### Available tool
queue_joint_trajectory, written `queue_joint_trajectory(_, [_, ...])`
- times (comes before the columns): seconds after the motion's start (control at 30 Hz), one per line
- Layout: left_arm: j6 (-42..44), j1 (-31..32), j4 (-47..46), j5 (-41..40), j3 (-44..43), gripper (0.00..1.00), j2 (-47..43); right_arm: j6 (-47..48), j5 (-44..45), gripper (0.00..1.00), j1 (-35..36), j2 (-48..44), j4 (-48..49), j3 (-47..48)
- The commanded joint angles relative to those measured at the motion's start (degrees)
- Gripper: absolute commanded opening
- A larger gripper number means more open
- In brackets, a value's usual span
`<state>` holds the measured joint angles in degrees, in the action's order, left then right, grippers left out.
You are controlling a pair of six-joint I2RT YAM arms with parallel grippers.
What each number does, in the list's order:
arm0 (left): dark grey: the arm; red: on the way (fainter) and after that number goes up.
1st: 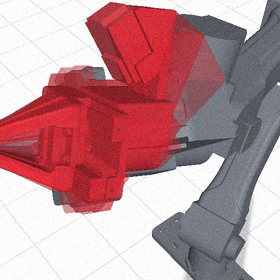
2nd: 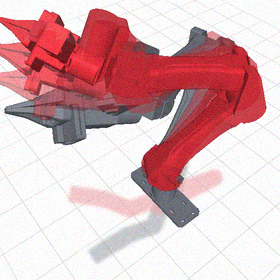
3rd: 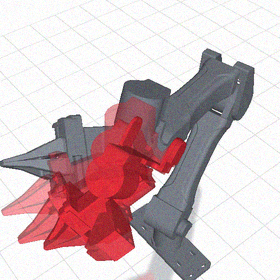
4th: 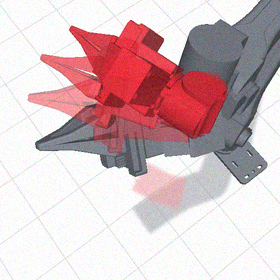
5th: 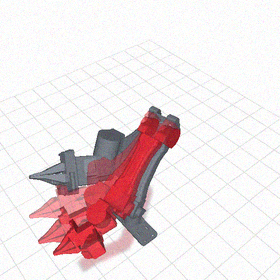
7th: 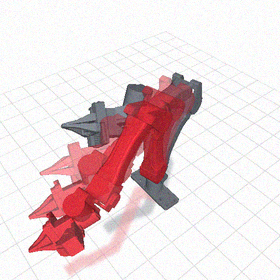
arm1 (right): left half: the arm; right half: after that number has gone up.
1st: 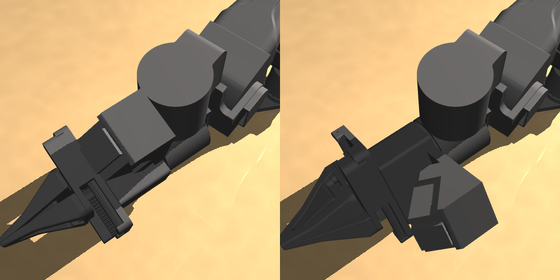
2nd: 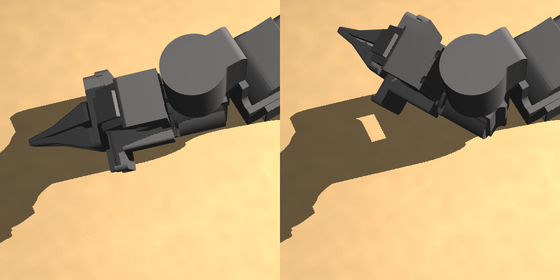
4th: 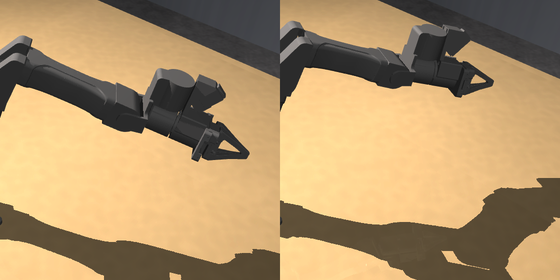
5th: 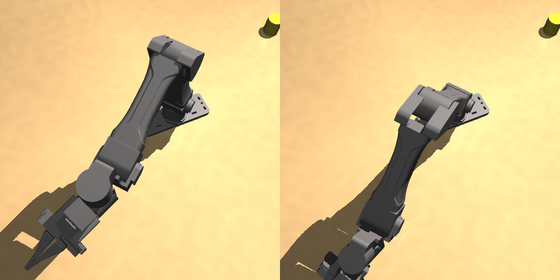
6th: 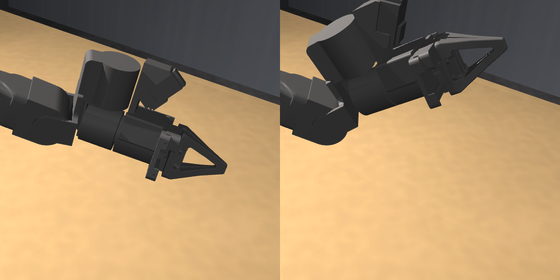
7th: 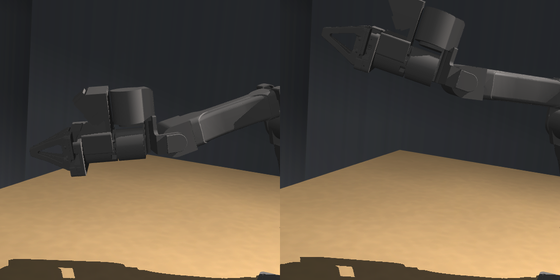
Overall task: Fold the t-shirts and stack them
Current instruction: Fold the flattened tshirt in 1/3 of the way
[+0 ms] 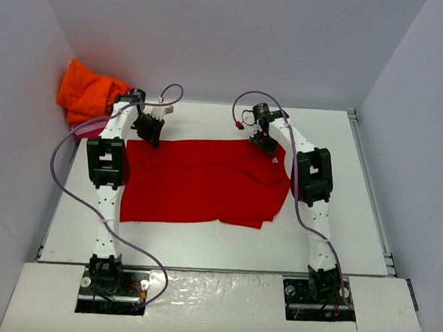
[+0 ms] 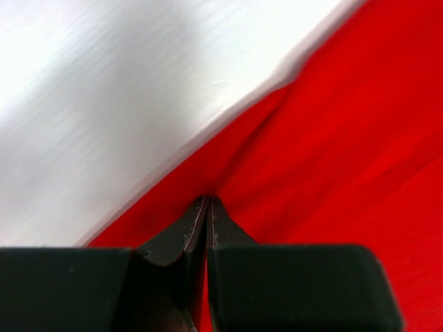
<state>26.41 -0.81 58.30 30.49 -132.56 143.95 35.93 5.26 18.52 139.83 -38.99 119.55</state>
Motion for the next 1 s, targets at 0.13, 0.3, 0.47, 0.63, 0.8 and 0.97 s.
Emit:
queue_joint_trajectory(0.13, [-2.7,-1.0,8.2,-6.4,-18.9,0.00,8.1,-0.5,9.0,0.00,-5.6,8.9,-2.0,6.7])
queue_joint_trajectory(0.3, [-3.4,0.2,4.9,-11.1,-22.1,0.00,9.4,0.7,11.6,0.00,-6.3,13.3,-1.7,13.9])
queue_joint_trajectory(0.47, [-6.9,2.4,-2.8,-12.7,-20.2,0.00,8.3,1.5,15.5,0.00,-7.5,16.1,1.1,17.4])
queue_joint_trajectory(0.63, [-8.6,2.8,-6.9,-13.8,-20.5,0.00,7.2,1.5,17.5,0.00,-8.8,15.2,3.5,16.4])
queue_joint_trajectory(0.8, [-10.9,2.9,-10.3,-13.4,-19.1,0.25,2.3,-0.9,17.8,0.24,-8.9,9.9,9.6,13.1])
queue_joint_trajectory(0.97, [-11.5,2.9,-14.3,-14.8,-18.4,0.61,-5.5,-1.4,19.4,0.73,-8.5,0.2,12.3,12.6])
